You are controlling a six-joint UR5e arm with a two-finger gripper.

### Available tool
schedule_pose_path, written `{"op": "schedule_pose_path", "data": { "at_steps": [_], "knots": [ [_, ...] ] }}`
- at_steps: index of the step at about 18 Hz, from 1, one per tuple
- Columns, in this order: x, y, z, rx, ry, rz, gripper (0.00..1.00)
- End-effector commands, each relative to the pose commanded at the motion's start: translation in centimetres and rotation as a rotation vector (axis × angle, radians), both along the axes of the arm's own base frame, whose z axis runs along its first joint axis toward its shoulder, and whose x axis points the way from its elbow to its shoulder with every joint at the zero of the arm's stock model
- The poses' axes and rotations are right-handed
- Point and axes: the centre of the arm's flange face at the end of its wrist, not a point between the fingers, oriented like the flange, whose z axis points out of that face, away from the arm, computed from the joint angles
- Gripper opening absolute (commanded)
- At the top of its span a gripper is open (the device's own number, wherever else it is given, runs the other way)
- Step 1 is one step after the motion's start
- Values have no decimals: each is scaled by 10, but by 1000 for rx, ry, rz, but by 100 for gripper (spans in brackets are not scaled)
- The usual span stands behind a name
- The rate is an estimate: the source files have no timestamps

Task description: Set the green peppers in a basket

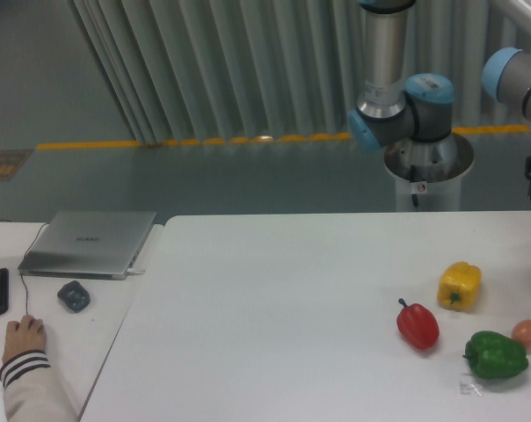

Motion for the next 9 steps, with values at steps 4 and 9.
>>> {"op": "schedule_pose_path", "data": {
  "at_steps": [4, 9],
  "knots": [
    [1, 1, 0, 1, -1, -2, 100],
    [1, -3, -11, -6, -17, 18, 100]
  ]
}}
